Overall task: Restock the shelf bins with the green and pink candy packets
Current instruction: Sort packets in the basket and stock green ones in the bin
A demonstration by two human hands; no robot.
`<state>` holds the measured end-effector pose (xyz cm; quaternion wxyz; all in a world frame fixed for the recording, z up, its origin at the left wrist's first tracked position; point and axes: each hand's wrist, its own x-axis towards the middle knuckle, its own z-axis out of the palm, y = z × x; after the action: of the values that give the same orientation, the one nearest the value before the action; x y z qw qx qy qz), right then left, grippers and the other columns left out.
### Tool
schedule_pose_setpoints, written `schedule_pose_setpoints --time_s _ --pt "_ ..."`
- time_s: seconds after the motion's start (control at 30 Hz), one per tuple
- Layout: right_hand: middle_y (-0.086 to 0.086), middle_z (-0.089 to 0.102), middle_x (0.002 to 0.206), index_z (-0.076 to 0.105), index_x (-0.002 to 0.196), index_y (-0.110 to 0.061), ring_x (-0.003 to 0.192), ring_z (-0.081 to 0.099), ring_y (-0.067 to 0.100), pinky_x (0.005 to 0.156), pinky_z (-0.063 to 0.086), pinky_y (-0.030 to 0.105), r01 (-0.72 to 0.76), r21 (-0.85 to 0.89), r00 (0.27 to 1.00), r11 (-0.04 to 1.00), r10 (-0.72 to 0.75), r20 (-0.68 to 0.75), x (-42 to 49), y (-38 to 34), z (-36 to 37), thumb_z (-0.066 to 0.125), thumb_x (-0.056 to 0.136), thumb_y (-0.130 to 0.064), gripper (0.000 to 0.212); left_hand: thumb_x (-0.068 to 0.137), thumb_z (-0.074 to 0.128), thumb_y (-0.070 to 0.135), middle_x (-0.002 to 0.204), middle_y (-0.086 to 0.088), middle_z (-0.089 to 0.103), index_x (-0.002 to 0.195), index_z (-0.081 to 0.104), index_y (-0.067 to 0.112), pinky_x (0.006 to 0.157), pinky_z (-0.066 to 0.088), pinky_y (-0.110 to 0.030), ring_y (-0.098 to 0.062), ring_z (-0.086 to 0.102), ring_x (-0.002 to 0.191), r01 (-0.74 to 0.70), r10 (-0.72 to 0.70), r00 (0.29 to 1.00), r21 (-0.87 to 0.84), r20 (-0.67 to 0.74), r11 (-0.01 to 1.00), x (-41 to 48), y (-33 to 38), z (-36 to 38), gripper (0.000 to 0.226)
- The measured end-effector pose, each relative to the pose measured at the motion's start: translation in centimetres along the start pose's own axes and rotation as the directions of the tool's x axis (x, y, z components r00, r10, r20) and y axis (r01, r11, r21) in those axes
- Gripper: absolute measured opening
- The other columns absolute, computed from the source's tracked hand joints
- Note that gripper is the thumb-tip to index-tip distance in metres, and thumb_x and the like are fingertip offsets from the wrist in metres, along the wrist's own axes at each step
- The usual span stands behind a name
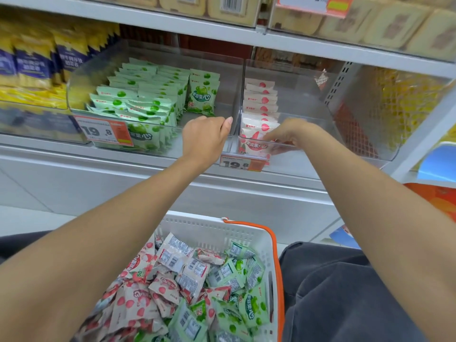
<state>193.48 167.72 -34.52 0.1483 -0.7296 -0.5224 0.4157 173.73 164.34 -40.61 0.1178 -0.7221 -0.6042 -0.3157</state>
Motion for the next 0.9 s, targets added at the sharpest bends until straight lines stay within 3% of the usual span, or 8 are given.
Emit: schedule_pose_setpoints --time_s 0.13,0.23,0.3,0.37,0.43,0.57,0.7,0.9 --pt "0.008 0.052 0.113 0.045 0.124 -0.005 0.098 0.052 0.023 0.078 0.045 0.032 0.196 -0.193 0.930 0.961 -0.245 -0.275 -1.5 0.8 0.4 0.080 0.078 -0.018 0.059 0.102 0.039 0.029 0.074 0.000 0.055 0.079 0.057 0.013 0.063 0.036 -0.037 -0.023 0.049 0.078 0.048 -0.069 0.995 -0.263 -0.070 0.964 -0.9 0.6 -0.9 0.033" --pt "0.003 0.056 0.095 0.052 0.101 -0.014 0.084 0.053 0.019 0.071 0.043 0.030 0.469 -0.266 0.677 0.842 -0.536 -0.504 -4.0 2.4 2.5 0.068 0.080 -0.007 0.027 0.096 0.047 0.020 0.088 -0.002 0.057 0.087 0.060 0.013 0.073 0.036 -0.033 -0.021 0.046 0.086 -0.002 -0.063 0.974 -0.285 -0.219 0.958 -3.8 0.8 -1.5 0.017" --pt "-0.003 0.054 0.077 0.053 0.084 -0.017 0.071 0.050 0.016 0.064 0.040 0.028 0.616 -0.281 0.563 0.736 -0.661 -0.496 -6.0 4.4 5.2 0.060 0.078 -0.002 0.018 0.094 0.050 0.019 0.089 -0.001 0.056 0.086 0.060 0.014 0.074 0.032 -0.033 -0.020 0.045 0.086 -0.052 -0.004 0.978 -0.265 -0.207 0.963 -6.8 0.6 -1.4 0.014" --pt "-0.004 0.053 0.071 0.054 0.077 -0.018 0.067 0.049 0.016 0.062 0.040 0.032 0.666 -0.321 0.572 0.673 -0.737 -0.359 -7.3 6.5 8.5 0.056 0.074 -0.001 0.017 0.094 0.049 0.020 0.084 0.003 0.056 0.084 0.059 0.015 0.073 0.037 -0.036 -0.020 0.046 0.082 -0.002 0.009 1.000 -0.371 0.018 0.929 -10.0 -0.2 -0.9 0.015" --pt "-0.003 0.057 0.073 0.055 0.077 -0.019 0.070 0.052 0.019 0.065 0.047 0.035 0.650 -0.383 0.694 0.656 -0.718 -0.053 -7.7 8.4 11.9 0.055 0.075 -0.004 0.015 0.094 0.051 0.019 0.079 0.003 0.058 0.083 0.060 0.014 0.071 0.043 -0.039 -0.019 0.050 0.077 0.150 0.009 0.940 -0.437 0.341 0.887 -13.3 -1.9 0.0 0.016" --pt "0.001 0.064 0.098 0.061 0.095 -0.019 0.089 0.058 0.022 0.077 0.050 0.034 0.544 -0.516 0.836 0.662 -0.375 0.401 -7.0 13.5 17.6 0.053 0.084 -0.007 0.018 0.096 0.049 0.018 0.083 -0.001 0.064 0.085 0.063 0.013 0.070 0.048 -0.034 -0.021 0.058 0.079 0.371 -0.113 0.621 -0.164 0.775 0.914 -19.6 -7.2 2.1 0.018" --pt "0.009 0.057 0.121 0.052 0.128 -0.017 0.107 0.056 0.027 0.077 0.047 0.033 0.540 -0.653 0.827 0.531 -0.189 0.530 -6.3 18.2 22.2 0.056 0.086 -0.003 0.044 0.095 0.047 0.016 0.086 -0.008 0.064 0.080 0.060 0.010 0.075 0.051 -0.037 -0.026 0.060 0.082 0.502 -0.269 0.432 0.018 0.861 0.865 -22.4 -10.3 4.2 0.020" --pt "0.014 0.024 0.155 0.023 0.152 -0.016 0.139 0.028 0.032 0.107 0.033 0.043 0.717 -0.693 0.677 0.068 -0.303 0.671 -4.6 21.2 28.7 0.062 0.086 -0.002 0.078 0.094 0.047 0.017 0.073 -0.004 0.058 0.070 0.056 0.011 0.066 0.047 -0.033 -0.020 0.051 0.068 0.564 -0.315 0.406 0.036 0.858 0.825 -23.0 -9.6 5.8 0.026"
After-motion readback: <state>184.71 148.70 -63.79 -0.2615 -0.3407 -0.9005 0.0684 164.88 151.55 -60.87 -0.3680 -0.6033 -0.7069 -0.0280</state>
